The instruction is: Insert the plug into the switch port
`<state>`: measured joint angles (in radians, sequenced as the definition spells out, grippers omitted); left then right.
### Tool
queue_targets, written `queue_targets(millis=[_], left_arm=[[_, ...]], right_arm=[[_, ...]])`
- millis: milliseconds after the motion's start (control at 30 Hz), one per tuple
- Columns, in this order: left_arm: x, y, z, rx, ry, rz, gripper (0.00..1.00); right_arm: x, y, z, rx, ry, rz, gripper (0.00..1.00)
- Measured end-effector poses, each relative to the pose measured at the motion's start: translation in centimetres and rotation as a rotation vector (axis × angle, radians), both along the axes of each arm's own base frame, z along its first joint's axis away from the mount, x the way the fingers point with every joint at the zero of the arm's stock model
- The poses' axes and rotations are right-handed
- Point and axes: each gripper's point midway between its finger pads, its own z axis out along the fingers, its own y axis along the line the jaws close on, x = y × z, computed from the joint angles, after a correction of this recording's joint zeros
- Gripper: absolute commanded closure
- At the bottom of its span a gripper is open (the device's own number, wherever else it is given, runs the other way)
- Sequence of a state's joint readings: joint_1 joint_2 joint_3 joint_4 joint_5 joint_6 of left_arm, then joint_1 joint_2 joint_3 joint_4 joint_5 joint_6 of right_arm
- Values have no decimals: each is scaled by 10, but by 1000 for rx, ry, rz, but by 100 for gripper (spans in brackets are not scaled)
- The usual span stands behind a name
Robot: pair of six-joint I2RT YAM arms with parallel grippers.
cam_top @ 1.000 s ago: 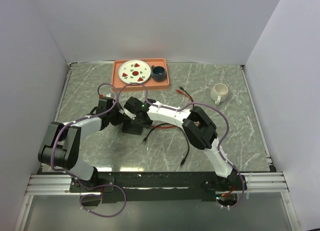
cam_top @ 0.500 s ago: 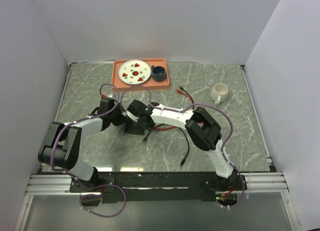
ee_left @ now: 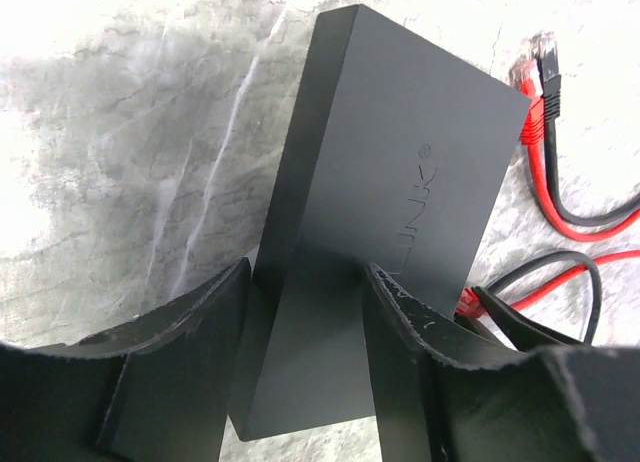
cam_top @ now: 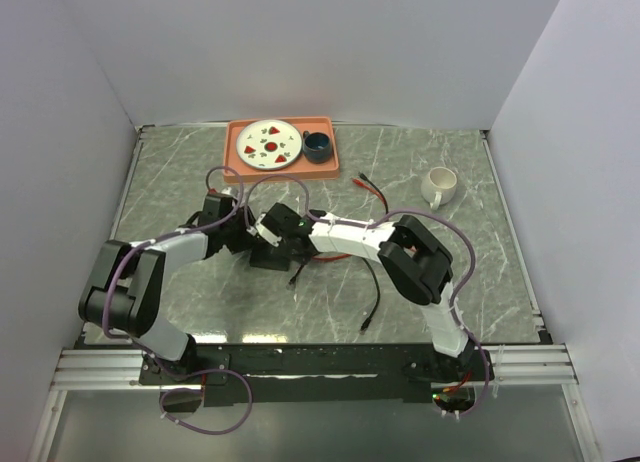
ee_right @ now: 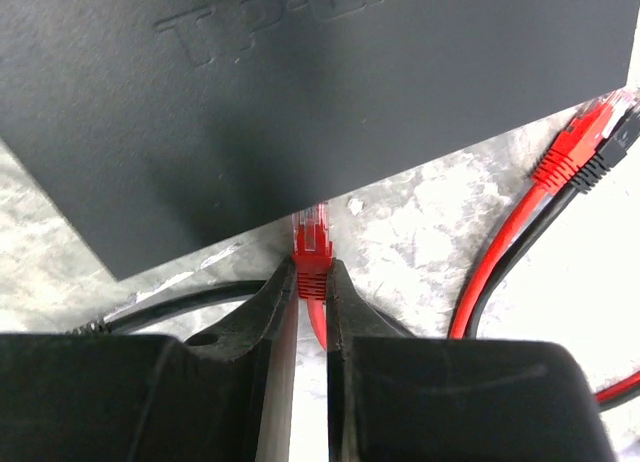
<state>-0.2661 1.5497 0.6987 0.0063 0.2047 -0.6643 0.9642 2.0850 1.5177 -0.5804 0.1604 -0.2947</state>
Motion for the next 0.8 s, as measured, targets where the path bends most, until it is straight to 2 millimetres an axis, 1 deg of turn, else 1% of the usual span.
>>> queue_targets(millis=[200,333,600,800], left_arm=[[3,-2,0,28,17,-42,42],[4,-3,-1,53,18,-79,39],[6,-2,0,87,19,-120,39],[8,-3,-1,91,14,-142,38]], right_arm=[[-6,1,4,27,7,32,100],[-12,5,3,30,13,69,100],[-9,4,3,23,0,72,100],[-4,2,1,21,-40,89,100]])
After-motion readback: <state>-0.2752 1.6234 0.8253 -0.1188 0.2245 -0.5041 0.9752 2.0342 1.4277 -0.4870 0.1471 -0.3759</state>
